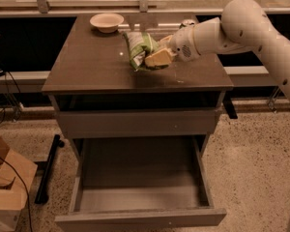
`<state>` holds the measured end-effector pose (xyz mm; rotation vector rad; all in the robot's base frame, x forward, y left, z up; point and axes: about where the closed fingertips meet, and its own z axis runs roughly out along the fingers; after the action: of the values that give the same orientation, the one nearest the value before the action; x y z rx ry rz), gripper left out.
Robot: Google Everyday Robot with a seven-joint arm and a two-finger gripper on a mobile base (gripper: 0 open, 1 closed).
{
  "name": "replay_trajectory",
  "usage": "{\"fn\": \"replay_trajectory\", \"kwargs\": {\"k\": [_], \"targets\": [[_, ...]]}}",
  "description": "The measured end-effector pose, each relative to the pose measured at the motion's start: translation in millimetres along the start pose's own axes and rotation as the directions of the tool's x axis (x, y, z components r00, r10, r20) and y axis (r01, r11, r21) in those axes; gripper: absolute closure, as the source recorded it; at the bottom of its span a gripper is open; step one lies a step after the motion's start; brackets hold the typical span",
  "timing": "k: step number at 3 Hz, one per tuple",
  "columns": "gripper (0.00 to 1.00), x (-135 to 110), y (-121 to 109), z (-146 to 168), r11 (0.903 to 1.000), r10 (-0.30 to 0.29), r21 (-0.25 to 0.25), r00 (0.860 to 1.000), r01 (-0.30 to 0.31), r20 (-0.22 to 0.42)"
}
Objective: Place green jalapeno chip bag into middle drawer
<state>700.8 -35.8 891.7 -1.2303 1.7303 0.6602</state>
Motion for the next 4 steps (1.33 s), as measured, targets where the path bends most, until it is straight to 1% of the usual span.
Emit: {"fn": "replay_trajectory", "kwargs": {"k": [1, 2, 3, 4], "targets": [[1.0, -27, 44, -21, 0.9854, -0.156, -0.07, 0.988, 0.155, -0.01], [1.0, -29, 97, -38, 0.9509, -0.273, -0.154, 0.962, 0.269, -0.008], [1.0, 1, 151, -56, 0.941, -0.29, -0.207, 0.953, 0.267, -0.085], [1.0, 55, 199, -56, 0.9558, -0.212, -0.25, 0.952, 0.155, -0.22]]}}
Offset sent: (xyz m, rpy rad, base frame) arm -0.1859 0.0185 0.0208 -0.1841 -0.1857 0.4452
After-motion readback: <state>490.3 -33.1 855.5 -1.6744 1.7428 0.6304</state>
